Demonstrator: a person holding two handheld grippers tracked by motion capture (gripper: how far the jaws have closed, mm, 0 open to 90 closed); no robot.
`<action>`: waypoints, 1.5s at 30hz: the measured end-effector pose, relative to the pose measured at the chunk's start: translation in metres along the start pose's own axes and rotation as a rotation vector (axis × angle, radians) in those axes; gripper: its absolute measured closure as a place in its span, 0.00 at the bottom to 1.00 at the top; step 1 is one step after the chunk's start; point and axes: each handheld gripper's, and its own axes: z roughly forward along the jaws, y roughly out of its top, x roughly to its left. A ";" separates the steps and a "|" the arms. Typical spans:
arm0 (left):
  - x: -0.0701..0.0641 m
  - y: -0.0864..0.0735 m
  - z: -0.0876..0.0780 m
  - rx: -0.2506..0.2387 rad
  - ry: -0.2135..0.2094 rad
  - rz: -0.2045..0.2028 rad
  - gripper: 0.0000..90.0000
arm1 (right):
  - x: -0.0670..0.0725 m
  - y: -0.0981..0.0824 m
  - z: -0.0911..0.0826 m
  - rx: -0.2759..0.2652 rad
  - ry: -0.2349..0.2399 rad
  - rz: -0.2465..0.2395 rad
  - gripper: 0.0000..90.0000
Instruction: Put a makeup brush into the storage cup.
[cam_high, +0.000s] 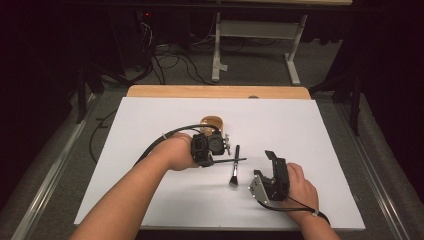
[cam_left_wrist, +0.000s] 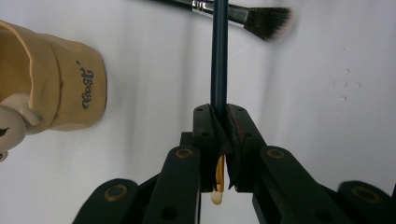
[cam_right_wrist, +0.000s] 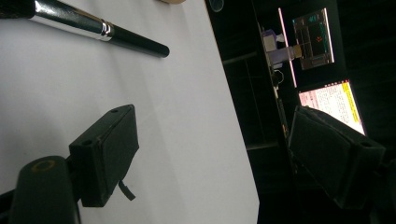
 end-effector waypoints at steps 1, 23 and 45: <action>0.000 0.001 0.000 0.002 0.001 0.006 0.92 | 0.000 0.000 0.000 0.001 0.000 -0.007 0.21; -0.006 0.020 0.009 0.011 -0.012 0.037 0.92 | 0.009 0.010 -0.007 -0.035 0.012 -0.117 0.47; -0.010 0.031 0.012 0.024 -0.016 0.059 0.92 | 0.011 0.017 -0.009 -0.045 0.005 -0.185 0.66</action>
